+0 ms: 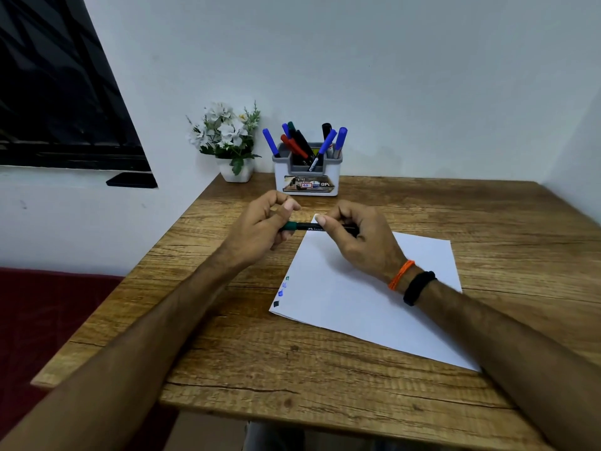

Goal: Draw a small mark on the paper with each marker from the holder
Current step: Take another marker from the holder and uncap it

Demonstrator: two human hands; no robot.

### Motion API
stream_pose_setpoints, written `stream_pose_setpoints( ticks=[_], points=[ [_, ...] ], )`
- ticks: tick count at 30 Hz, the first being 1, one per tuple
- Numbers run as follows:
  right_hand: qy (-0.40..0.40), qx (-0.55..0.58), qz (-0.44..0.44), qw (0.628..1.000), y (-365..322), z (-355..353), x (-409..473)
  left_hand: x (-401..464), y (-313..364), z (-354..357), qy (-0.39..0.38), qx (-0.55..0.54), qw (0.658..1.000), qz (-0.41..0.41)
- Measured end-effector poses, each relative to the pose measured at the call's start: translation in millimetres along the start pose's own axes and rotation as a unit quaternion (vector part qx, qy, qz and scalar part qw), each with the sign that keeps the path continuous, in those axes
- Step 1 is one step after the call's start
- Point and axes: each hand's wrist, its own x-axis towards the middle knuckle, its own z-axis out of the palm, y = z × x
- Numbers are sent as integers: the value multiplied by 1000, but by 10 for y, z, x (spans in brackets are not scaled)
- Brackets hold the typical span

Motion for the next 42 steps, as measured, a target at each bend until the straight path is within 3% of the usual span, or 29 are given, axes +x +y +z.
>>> stream_pose_setpoints(
  ticks=[5,11,16,19,29,32,35,40,42],
  points=[
    [16,-11,-31,999,4,43,-12,-12,-2,76,52,4,999,13],
    [-17,-28,-38,999,1,-59,22,5,7,85,52,35,998,26],
    [-68,-231,-108,965,24,-84,156,51,-19,-57,37,107,991,66],
    [-65,-270,-158,948,-16,26,178,29,-32,-63,26,159,985,65],
    [-22,-211,-98,972,-132,98,353,113,22,-99,82,-11,996,36],
    [-10,-178,-56,982,-162,54,525,257,-67,-191,132,121,984,10],
    [3,-157,-20,987,-123,60,769,416,-197,-261,140,298,944,14],
    [0,-50,23,999,-94,173,1157,667,-605,-268,44,486,872,-15],
    [2,-64,12,998,-93,209,1315,702,-711,-264,23,495,868,-31]
  ],
)
